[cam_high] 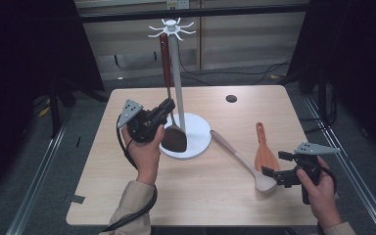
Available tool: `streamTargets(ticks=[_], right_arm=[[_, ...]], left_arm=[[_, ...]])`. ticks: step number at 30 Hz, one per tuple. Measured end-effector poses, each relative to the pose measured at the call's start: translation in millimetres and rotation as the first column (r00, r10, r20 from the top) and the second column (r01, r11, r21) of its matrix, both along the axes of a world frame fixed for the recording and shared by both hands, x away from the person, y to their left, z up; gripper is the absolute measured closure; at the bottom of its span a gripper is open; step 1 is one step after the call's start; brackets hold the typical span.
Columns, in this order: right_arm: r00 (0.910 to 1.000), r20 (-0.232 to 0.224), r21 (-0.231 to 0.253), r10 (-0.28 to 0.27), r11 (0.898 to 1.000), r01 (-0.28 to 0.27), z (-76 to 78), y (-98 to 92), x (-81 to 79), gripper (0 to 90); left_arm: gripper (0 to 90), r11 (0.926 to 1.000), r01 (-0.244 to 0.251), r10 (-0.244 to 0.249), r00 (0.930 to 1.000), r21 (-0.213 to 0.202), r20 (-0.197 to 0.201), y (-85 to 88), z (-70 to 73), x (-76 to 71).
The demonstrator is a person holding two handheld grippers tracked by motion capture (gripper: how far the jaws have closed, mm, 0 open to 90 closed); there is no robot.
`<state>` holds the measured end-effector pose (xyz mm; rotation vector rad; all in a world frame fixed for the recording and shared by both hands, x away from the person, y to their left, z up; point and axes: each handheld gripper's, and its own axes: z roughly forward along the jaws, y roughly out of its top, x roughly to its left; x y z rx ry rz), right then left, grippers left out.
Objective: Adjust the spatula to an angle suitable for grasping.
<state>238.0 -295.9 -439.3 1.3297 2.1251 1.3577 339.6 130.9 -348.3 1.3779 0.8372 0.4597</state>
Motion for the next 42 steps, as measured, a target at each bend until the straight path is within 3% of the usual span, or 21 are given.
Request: streamTargets(ticks=[4,7,8,9,12,14,16,18,20,21,23,24,25,26,28,31,32,33,42], right_arm=[[1.0,-0.001,-0.003,0.0,1.0,0.0,-0.2,-0.2,-0.1,3.5],[1.0,0.0,-0.002,0.0,1.0,0.0,0.2,0.0,-0.1,3.5],[1.0,0.0,0.001,0.002,1.0,-0.002,0.4,0.0,-0.2,3.5],[1.0,0.001,0.001,0.003,1.0,-0.003,0.5,0.0,-0.2,3.5],[1.0,-0.002,-0.004,0.001,1.0,-0.001,-0.1,-0.1,-0.2,3.5],[1.0,-0.003,-0.005,0.002,1.0,-0.002,-0.6,0.1,-0.1,3.5],[1.0,-0.002,-0.005,0.001,1.0,-0.001,-0.7,0.0,-0.1,3.5],[1.0,0.0,-0.003,0.001,1.0,-0.001,-0.5,-0.3,-0.1,3.5],[1.0,-0.001,0.0,0.002,1.0,-0.002,-0.4,-0.8,-0.1,3.6],[1.0,-0.002,-0.001,0.0,1.0,0.0,-0.4,-0.8,0.0,3.5],[1.0,-0.001,-0.002,-0.001,1.0,0.001,-0.6,-0.9,0.1,3.5],[1.0,-0.001,-0.004,0.0,1.0,0.0,-0.6,-0.7,0.1,3.5],[1.0,0.0,-0.006,0.001,1.0,-0.001,-0.6,-0.4,0.1,3.5],[1.0,0.0,-0.008,0.0,1.0,0.0,-0.6,0.0,-0.1,3.5],[1.0,0.0,-0.004,0.005,1.0,-0.005,-0.5,0.2,0.0,3.5],[1.0,0.0,-0.004,0.003,1.0,-0.003,-0.1,0.1,-0.2,3.6],[1.0,0.003,-0.002,0.004,1.0,-0.004,0.0,-0.1,-0.2,3.5],[1.0,0.002,-0.001,0.004,1.0,-0.004,0.2,-0.2,-0.2,3.5],[1.0,0.001,-0.006,0.004,1.0,-0.004,-0.5,-0.4,0.1,3.5]], left_arm=[[82.0,0.9999,-0.011,0.011,0.9999,-0.012,0.002,-1.7,-1.1,3.5],[81.9,0.9999,-0.007,0.007,1.0,0.009,0.004,-2.7,-0.8,7.0],[81.9,0.9999,-0.012,0.012,0.9999,-0.002,0.001,-4.0,-0.7,7.7],[81.9,0.9998,-0.006,0.006,1.0,0.02,0.0,-3.1,-0.7,8.7],[81.6,0.9999,-0.013,0.013,0.9999,0.001,-0.001,-5.1,-1.3,12.3],[81.2,0.9996,-0.011,0.011,0.9999,0.025,0.007,-3.7,-2.0,14.6],[80.9,0.9998,-0.02,0.02,0.9998,-0.005,-0.001,-5.5,-2.4,15.7],[80.9,0.9997,-0.017,0.017,0.9998,0.019,0.006,-4.3,-2.3,17.0],[80.7,0.9997,-0.023,0.023,0.9997,0.006,0.0,-5.6,-2.4,18.1],[80.7,0.9996,-0.021,0.021,0.9998,0.021,0.002,-4.3,-2.5,18.9],[80.4,0.9996,-0.028,0.028,0.9996,-0.005,-0.004,-5.3,-3.0,20.0],[80.2,0.9998,-0.021,0.021,0.9998,0.008,-0.001,-3.8,-3.4,20.9],[80.0,0.9995,-0.03,0.03,0.9995,-0.013,-0.005,-5.2,-3.7,21.3],[79.9,0.9997,-0.025,0.025,0.9997,0.005,-0.005,-3.8,-3.8,21.8],[79.7,0.9995,-0.025,0.025,0.9996,-0.018,-0.01,-5.4,-3.9,23.1],[78.9,0.9998,-0.018,0.018,0.9998,-0.004,-0.009,-4.8,-4.3,25.3],[78.7,0.9996,-0.024,0.024,0.9997,-0.017,-0.01,-5.7,-4.3,25.8],[78.6,0.9998,-0.018,0.018,0.9998,0.003,-0.007,-4.6,-4.3,26.5],[77.1,0.9996,-0.026,0.026,0.9996,-0.007,-0.01,-6.3,-5.0,29.2]])
